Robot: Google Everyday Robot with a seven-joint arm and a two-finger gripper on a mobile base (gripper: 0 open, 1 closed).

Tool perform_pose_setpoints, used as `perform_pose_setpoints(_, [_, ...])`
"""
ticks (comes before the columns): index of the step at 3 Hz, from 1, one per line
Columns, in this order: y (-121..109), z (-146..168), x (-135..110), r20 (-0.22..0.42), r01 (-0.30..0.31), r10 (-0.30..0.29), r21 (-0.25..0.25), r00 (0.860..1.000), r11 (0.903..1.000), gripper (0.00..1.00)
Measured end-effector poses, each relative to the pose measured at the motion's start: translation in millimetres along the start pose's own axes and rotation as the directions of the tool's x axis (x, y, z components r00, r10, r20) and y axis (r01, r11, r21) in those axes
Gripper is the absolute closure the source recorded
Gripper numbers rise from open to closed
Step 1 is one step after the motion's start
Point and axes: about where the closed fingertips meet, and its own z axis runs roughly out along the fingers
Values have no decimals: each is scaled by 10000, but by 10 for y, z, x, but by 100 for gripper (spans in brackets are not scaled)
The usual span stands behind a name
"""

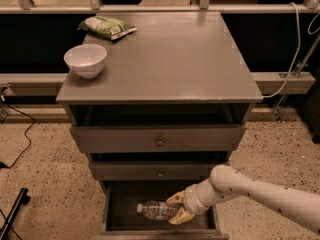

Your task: Place water bottle into bottom drawer

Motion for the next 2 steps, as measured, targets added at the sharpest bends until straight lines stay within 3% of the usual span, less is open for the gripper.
perform_pose_setpoints(1, [22,14,-38,-6,53,-53,-77,10000,10000,100])
perform_pose_setpoints(2, [-119,146,280,-402,-331,340,221,9986,9992,100])
